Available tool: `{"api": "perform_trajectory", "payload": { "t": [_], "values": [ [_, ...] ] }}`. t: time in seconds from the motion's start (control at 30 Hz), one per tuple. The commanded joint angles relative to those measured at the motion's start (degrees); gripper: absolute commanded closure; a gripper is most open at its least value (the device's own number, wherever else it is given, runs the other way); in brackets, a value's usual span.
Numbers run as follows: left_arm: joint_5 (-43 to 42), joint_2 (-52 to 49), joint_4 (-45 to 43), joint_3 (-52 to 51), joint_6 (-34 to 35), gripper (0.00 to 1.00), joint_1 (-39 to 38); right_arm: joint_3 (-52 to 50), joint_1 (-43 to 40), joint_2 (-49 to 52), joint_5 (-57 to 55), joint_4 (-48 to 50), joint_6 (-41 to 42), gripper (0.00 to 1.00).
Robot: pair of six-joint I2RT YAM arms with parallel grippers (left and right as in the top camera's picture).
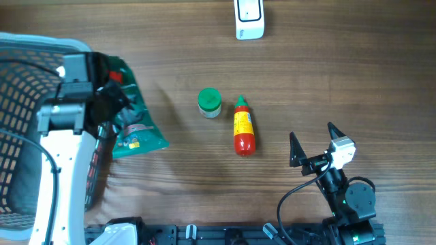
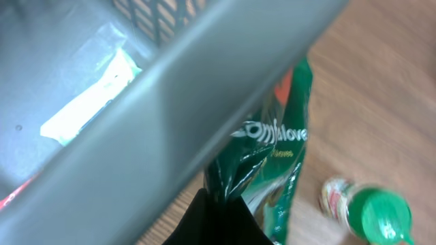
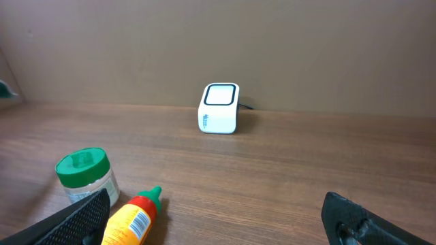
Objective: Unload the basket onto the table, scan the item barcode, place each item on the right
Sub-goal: 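Pull the glove packet out with the left gripper and lay it left of the jar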
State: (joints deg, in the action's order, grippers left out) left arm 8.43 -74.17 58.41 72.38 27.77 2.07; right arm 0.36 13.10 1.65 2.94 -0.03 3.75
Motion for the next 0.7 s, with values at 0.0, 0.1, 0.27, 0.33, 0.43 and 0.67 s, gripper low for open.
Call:
{"api": "perform_trajectory", "payload": {
  "t": [0.0, 0.1, 0.27, 0.33, 0.43, 0.67],
  "values": [
    [-0.02, -0.79, -2.12, 0.55, 1.01, 0.96, 4.61, -0.07, 0.17, -0.24, 0.07, 0.11, -0.63, 0.01],
    [-0.02, -1.57, -2.62, 0.55, 1.01, 0.96, 4.55, -0.07, 0.17, -0.24, 0.07, 0.11, -0.63, 0.00],
    [1.77, -1.60, -4.00, 0.55, 0.98, 0.96, 4.22, -0.07, 0.17, -0.24, 0.07, 0.11, -0.63, 0.00],
    [3.39, -1.60, -4.35, 0.55, 0.98, 0.96, 4.22, -0.07, 0.17, -0.24, 0.07, 0.11, -0.63, 0.00],
    [4.39, -1.60, -5.62, 0.55, 0.98, 0.96, 4.22, -0.07, 0.17, -0.24, 0.07, 0.11, -0.63, 0.00],
    [-6.03, -1.60, -3.87, 0.55, -2.62, 0.96, 0.28, -0.07, 0.17, -0.24, 0.07, 0.11, -0.63, 0.00]
  ]
}}
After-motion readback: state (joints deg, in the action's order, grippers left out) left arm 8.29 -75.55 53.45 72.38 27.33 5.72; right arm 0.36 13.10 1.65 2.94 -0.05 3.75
